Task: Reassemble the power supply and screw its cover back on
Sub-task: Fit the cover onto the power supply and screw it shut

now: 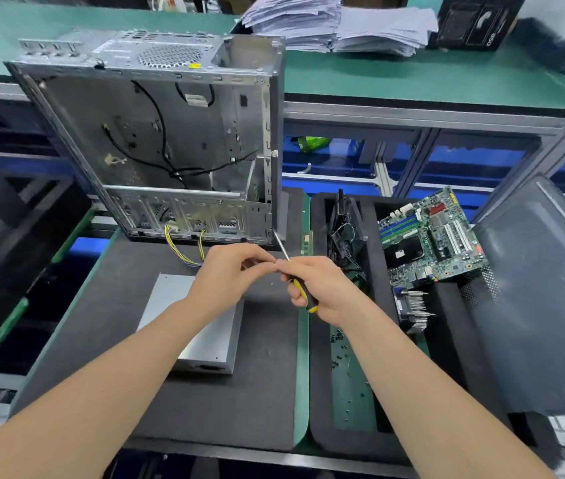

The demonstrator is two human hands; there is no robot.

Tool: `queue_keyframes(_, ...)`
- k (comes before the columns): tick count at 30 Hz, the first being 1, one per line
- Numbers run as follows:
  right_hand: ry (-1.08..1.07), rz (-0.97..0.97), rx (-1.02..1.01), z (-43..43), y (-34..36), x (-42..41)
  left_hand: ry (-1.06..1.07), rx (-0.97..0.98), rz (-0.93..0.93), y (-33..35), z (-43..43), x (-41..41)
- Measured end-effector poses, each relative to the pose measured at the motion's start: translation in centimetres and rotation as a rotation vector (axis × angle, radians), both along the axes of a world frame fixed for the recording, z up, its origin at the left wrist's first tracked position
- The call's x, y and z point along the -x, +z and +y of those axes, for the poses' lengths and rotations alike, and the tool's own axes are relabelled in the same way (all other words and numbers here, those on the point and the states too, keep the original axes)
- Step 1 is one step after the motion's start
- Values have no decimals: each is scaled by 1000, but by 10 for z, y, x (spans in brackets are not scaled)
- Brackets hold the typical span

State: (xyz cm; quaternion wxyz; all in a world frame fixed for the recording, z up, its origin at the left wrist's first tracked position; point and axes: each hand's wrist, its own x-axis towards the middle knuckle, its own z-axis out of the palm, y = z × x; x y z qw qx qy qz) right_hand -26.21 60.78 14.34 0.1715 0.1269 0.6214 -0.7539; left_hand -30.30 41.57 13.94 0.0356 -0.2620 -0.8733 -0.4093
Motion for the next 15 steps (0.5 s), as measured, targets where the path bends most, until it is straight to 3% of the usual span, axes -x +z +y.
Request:
queue_keyframes(5, 19, 5, -19, -38, 15, 6, -14, -23, 44, 4, -49, 11)
queue_keyframes(10, 166, 216, -344, -63, 30, 4, 135, -402, -333, 4, -106, 29)
queue_keyframes(15, 152, 388, -607, -94, 35, 5, 27, -552, -447, -2, -145, 40)
